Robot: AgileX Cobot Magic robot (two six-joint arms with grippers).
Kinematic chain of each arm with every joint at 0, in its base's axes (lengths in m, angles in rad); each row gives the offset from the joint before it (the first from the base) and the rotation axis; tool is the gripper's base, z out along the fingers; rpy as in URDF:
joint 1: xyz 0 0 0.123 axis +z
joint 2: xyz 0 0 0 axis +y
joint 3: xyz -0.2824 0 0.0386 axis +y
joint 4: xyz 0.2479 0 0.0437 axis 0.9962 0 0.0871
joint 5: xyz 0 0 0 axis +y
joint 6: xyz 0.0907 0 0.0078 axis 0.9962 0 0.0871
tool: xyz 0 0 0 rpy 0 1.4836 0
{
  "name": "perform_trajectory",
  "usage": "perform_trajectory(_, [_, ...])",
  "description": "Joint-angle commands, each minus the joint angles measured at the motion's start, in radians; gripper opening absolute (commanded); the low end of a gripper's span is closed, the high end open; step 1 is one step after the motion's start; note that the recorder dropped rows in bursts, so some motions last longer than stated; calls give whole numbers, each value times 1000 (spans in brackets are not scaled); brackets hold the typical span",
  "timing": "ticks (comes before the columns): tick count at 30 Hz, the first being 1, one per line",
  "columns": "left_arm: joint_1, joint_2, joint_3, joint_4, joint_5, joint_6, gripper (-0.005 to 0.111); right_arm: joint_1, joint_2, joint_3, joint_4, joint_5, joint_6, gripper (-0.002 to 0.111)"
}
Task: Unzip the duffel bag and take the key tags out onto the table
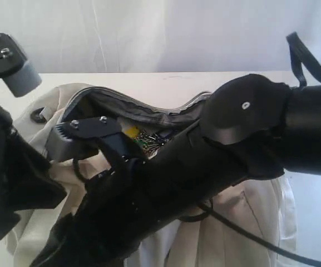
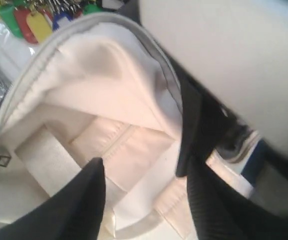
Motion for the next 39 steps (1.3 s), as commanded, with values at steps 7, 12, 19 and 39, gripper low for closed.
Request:
perform_trajectory(7, [63,175,-35,15,-311,-76,54,-9,-111,-51,-307,238,202,53])
perform_trajectory(12, [116,282,-178,-3,-308,-61,54,-51,-268,-75,-669,166,482,48])
perform_trajectory(19, [116,530,-390,-116,-106,115,44,-54,-268,-75,-815,-28,580,38])
perform_trajectory(39, [116,453,-133,-5,364,121,21,-54,-55,-73,-927,412,649,33])
